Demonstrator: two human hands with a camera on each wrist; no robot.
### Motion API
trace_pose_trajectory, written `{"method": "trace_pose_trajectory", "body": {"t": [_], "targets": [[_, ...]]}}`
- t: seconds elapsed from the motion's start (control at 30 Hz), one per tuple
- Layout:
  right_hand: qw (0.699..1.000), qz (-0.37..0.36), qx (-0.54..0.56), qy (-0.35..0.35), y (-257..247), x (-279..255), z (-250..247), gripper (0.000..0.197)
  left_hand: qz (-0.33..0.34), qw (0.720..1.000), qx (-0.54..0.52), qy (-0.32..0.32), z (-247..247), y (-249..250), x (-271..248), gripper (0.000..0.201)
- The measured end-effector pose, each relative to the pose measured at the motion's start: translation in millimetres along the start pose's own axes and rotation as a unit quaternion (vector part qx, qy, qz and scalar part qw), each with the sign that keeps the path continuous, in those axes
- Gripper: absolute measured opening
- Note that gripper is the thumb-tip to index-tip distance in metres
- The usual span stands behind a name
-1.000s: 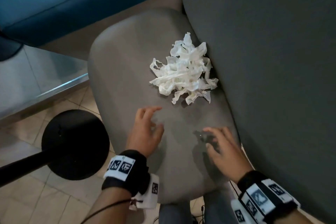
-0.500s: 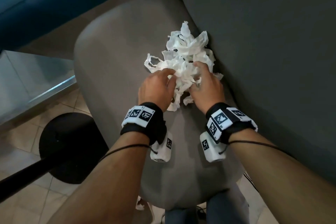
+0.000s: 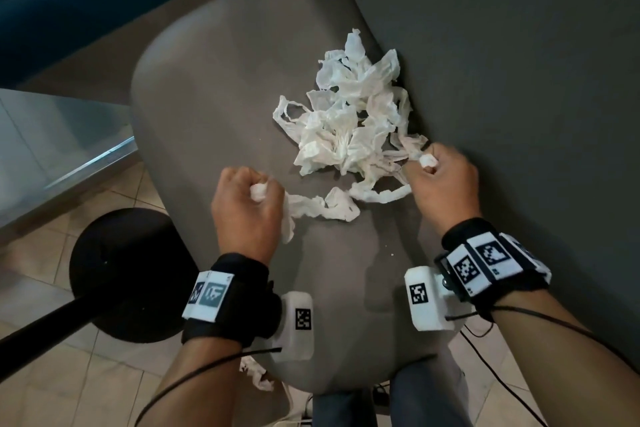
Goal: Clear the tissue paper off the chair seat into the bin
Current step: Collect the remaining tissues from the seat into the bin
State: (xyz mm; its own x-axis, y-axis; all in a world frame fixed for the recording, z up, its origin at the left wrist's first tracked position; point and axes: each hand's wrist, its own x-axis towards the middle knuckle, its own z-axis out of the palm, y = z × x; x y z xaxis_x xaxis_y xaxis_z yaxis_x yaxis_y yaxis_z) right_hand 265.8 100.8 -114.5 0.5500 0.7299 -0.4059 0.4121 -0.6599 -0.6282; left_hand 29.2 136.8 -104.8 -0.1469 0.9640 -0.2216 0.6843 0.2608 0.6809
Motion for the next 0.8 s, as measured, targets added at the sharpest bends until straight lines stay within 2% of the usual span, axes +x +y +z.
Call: {"method": "trace_pose_trajectory", "body": {"t": [0.07, 0.13, 0.2, 0.23, 0.3, 0.37, 0.47, 0.63, 0.7, 0.8], "targets": [[1.0, -0.005, 0.003, -0.023, -1.2, 6.5, 9.4, 0.018, -0.014, 0.999, 0.005, -0.034, 10.1, 5.9, -0.2, 0.012], [0.998, -0.022, 0.012, -0.062, -8.7, 8.9, 18.7, 0.035, -0.029, 0.996, -0.002, -0.083, 22.7, 14.4, 1.4, 0.015], [0.993, -0.05, -0.011, -0.11, -20.6, 12.1, 27.5, 0.054, -0.029, 0.991, 0.017, -0.128, 35.5, 20.7, 5.4, 0.032], [0.989, -0.056, -0.025, -0.133, -25.3, 15.2, 31.4, 0.058, -0.027, 0.989, 0.033, -0.145, 41.6, 20.9, 8.2, 0.037], [0.983, -0.065, -0.061, -0.159, -28.4, 22.1, 38.2, 0.051, -0.031, 0.985, 0.069, -0.158, 49.8, 19.2, 13.7, 0.032], [0.982, -0.052, -0.083, -0.163, -27.0, 27.3, 40.1, 0.035, -0.04, 0.988, 0.07, -0.135, 49.2, 20.1, 16.5, 0.025], [0.989, 0.004, -0.047, -0.137, -21.9, 30.2, 28.3, 0.023, -0.06, 0.994, 0.035, -0.08, 35.6, 23.0, 14.3, 0.021], [0.995, 0.056, 0.034, -0.069, -10.2, 18.8, -4.3, 0.051, -0.109, 0.993, -0.033, -0.016, 6.5, 11.1, 16.1, 0.035], [0.996, 0.057, 0.04, -0.057, -3.0, 13.5, -9.0, 0.047, -0.084, 0.996, 0.001, -0.012, 2.1, 8.6, 19.7, 0.035], [0.997, 0.043, -0.005, -0.057, 2.1, 5.7, -6.8, 0.022, -0.037, 0.997, 0.06, -0.034, 4.1, 15.2, 28.0, 0.017]]}}
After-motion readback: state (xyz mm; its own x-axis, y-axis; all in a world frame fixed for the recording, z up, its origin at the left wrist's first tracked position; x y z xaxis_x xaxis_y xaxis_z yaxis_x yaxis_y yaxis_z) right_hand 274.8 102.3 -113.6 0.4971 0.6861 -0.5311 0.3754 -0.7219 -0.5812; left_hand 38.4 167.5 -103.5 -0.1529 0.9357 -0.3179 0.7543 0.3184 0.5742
